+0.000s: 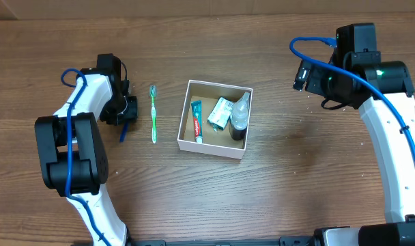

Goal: Pack container
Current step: 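Place the blue razor into the box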

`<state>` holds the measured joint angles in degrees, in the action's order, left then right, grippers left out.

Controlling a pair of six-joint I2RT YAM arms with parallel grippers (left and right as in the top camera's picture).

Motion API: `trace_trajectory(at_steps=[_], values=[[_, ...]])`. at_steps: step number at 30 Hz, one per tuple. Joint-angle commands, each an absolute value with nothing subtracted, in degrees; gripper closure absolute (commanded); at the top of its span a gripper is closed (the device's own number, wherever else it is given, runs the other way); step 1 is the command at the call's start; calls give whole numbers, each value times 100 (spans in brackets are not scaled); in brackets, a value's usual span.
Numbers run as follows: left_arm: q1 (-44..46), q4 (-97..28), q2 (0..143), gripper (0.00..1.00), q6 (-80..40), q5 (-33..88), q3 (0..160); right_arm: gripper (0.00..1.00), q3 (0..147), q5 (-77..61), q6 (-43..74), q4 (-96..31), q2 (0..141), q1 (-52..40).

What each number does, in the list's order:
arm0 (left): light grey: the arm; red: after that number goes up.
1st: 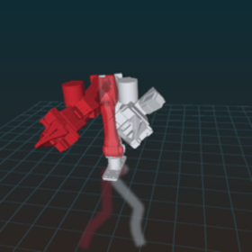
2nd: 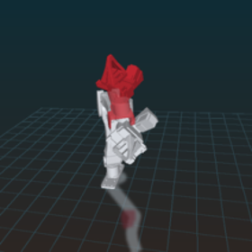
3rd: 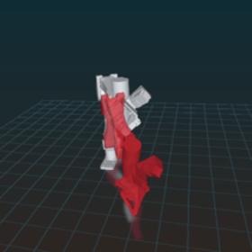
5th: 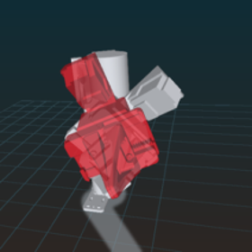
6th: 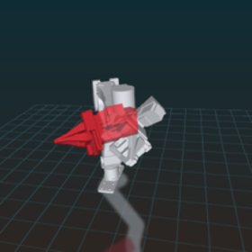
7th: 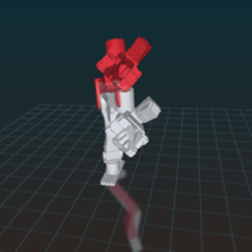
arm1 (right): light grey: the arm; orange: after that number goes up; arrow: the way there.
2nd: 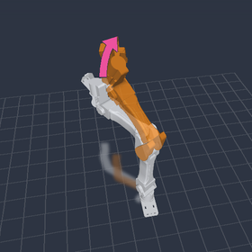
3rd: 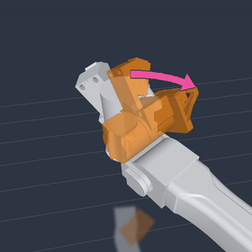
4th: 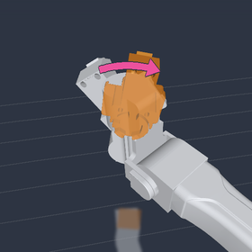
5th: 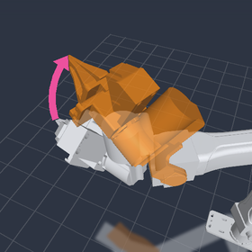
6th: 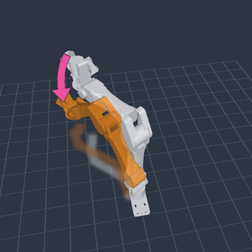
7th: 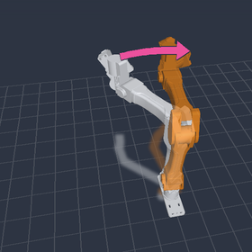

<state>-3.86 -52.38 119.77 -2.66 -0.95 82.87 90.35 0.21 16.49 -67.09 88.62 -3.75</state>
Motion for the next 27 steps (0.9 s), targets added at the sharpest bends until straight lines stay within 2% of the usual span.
trace_trajectory(at_steps=[1,3,8,12,16,22,24,27], values=[[-410,-5258,12064,87,-165,-40,8079,0,9070,34,1678,-6696,8853,-362],[-410,-5457,12062,96,-165,-27,8178,0,9070,34,1675,-6696,8853,-362],[-388,-6558,11904,96,-167,132,9105,0,9070,34,1675,-6696,8853,-362],[-86,-7376,11518,96,-165,972,10254,0,9070,34,1675,-6696,8853,-362],[720,-7343,10919,94,-165,1297,10842,0,9070,34,1678,-6696,8853,-362],[2357,-7043,10844,93,-491,701,10720,0,9070,34,1675,-6696,8853,-362],[2685,-6862,10982,90,-692,399,10602,0,9070,34,1678,-6696,8853,-362],[2888,-6816,11314,73,-1063,259,10541,0,9070,34,1678,-6696,8853,-362]])
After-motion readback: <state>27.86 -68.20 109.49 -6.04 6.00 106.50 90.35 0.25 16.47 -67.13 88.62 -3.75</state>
